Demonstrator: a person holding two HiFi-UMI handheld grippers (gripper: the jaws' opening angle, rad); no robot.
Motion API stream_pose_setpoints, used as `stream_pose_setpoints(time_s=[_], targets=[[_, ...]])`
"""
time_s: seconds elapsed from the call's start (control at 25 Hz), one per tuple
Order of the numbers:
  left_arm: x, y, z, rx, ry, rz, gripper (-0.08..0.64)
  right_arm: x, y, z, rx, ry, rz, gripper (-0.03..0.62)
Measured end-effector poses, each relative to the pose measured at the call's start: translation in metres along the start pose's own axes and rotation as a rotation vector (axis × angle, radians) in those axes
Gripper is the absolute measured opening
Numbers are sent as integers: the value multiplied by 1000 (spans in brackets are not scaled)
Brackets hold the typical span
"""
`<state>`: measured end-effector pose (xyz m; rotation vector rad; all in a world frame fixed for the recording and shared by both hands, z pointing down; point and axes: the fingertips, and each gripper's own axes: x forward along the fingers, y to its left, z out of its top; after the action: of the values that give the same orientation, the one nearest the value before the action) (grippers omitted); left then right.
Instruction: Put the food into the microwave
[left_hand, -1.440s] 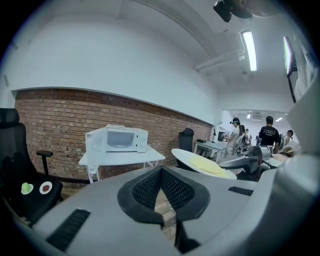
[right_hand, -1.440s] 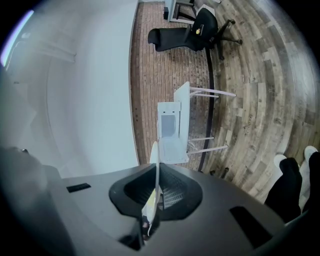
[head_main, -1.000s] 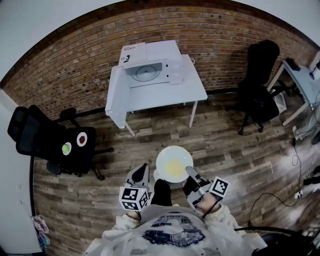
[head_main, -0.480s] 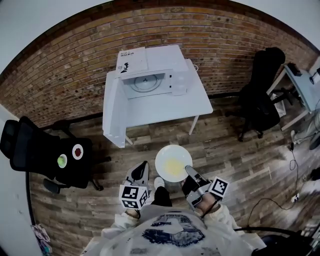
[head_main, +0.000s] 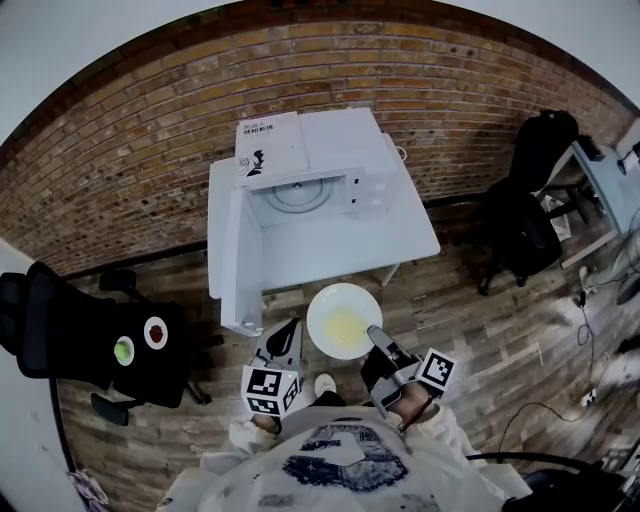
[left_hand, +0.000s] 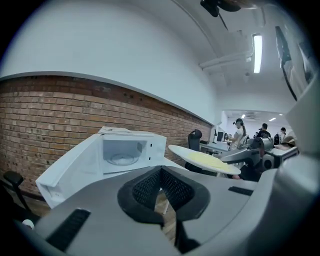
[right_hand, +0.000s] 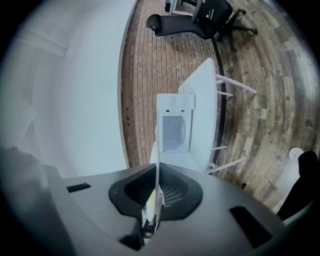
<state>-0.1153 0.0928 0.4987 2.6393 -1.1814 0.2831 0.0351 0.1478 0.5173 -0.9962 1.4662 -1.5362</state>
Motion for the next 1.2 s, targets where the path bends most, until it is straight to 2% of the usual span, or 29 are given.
stream_pose_setpoints(time_s=[0.52,0.88,1.2], targets=[[28,34,7,-28,8,-6,8,43,4,10,-13,0,-25,25],[51,57,13,-35,16,49,8,81,-7,28,6,46,-40,25],[94,76,24,-51,23,98,8,126,-10,65,17,95,-51,25]])
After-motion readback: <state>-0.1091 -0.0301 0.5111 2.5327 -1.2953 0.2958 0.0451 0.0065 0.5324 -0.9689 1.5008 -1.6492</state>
